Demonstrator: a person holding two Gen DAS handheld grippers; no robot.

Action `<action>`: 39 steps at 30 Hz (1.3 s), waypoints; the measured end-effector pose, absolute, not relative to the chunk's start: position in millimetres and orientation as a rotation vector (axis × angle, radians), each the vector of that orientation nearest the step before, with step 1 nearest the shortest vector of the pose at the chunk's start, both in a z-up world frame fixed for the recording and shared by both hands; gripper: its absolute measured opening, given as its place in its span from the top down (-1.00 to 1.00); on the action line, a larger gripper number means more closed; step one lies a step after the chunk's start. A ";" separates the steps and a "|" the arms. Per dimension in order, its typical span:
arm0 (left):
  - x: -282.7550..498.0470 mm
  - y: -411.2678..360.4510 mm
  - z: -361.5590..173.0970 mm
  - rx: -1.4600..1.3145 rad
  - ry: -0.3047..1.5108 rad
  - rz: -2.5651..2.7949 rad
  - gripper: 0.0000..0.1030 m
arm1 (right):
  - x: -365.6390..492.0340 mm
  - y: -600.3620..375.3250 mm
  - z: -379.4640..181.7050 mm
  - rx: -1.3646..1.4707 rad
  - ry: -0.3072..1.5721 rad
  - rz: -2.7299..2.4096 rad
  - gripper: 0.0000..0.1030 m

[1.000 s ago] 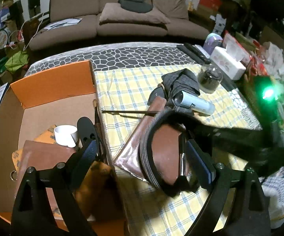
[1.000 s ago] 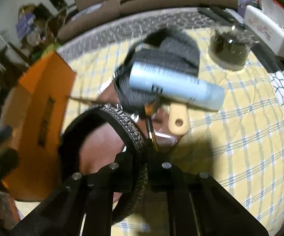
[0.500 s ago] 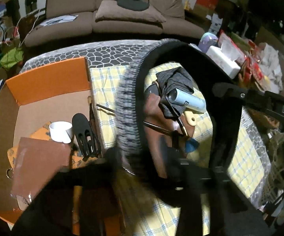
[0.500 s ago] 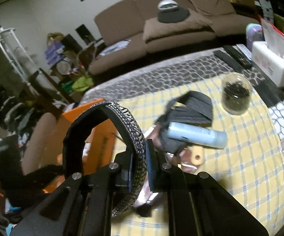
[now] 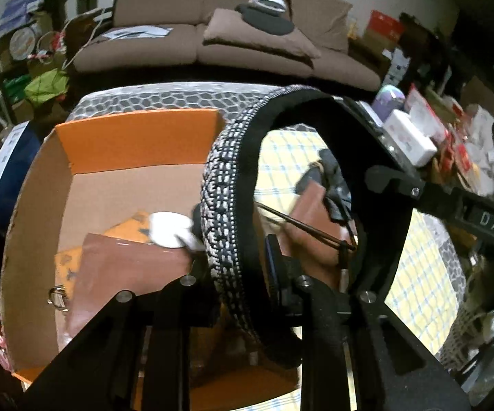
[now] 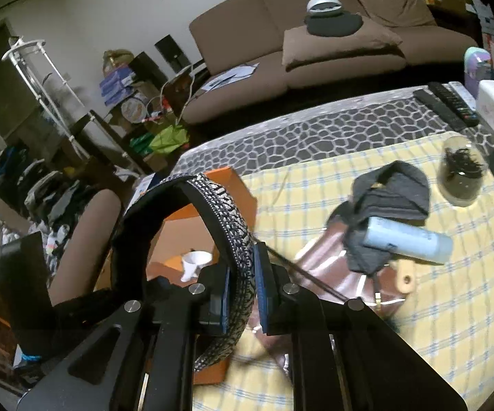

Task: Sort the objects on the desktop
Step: 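Grasp the strap bag with the right tool and lift it toward the box, then lower the strap bag into the box and open the right tool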

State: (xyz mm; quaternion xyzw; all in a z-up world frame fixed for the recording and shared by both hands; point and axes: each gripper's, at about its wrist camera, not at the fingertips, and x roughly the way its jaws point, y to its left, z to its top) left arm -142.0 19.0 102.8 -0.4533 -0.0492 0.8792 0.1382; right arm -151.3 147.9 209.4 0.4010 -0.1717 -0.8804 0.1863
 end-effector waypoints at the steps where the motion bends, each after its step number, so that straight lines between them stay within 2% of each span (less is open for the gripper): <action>1: -142.8 12.3 102.9 -1.313 -0.155 2.549 0.61 | -154.0 142.5 208.0 1.134 -0.486 -2.471 0.77; 18: -162.9 -95.0 74.5 -1.443 -0.339 2.647 0.68 | -178.0 40.5 171.7 1.216 -0.396 -2.366 0.68; 24: -164.6 -115.7 67.6 -1.469 -0.335 2.699 0.68 | -183.1 12.7 160.1 1.242 -0.352 -2.348 0.61; 25: -164.7 -118.9 66.7 -1.476 -0.320 2.717 0.68 | -183.6 6.6 158.2 1.244 -0.335 -2.342 0.57; 29: -166.0 -125.9 63.7 -1.503 -0.231 2.788 0.67 | -182.0 -11.1 154.8 1.242 -0.269 -2.334 0.17; 34: -167.6 -138.0 56.3 -1.553 -0.273 2.797 0.67 | -179.6 -21.7 153.5 1.246 -0.180 -2.355 0.10; 37: -164.2 -143.7 61.2 -1.524 -0.334 2.795 0.38 | -179.3 -16.6 154.0 1.246 -0.196 -2.361 -0.01; 39: -161.5 -143.8 65.7 -1.498 -0.376 2.779 0.18 | -180.6 -14.5 154.8 1.247 -0.208 -2.365 -0.01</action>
